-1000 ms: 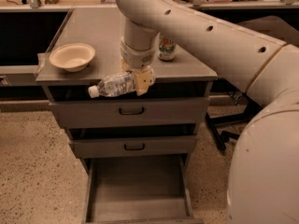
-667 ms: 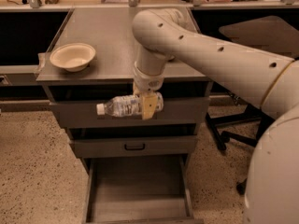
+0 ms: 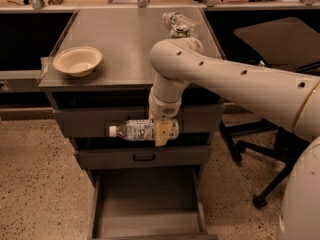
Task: Place blue plastic bottle into bottom drawer
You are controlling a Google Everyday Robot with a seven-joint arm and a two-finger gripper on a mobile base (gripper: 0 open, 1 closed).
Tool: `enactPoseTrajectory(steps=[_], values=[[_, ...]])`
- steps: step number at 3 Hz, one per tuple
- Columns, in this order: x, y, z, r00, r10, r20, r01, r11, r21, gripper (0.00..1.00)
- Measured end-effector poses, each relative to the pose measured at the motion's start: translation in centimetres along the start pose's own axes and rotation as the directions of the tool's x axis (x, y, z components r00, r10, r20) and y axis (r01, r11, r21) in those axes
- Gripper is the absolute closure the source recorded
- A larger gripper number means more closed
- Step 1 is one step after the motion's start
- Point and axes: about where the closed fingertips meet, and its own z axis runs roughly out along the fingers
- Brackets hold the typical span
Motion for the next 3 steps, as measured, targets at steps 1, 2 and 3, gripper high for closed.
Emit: enactPoseTrajectory(steps=[1,2,3], values=[[2.7,0.6,5.8,0.997,0.08,-0.009,-0.08,0.9957,-0.045,1.0],[5.7,3.5,16.1,0.987,0.16,0.022,-0.155,0.9777,-0.141,1.0],[8.0,5.6,21.1,0.986,0.168,-0.012,-0.167,0.9744,-0.15,1.0]])
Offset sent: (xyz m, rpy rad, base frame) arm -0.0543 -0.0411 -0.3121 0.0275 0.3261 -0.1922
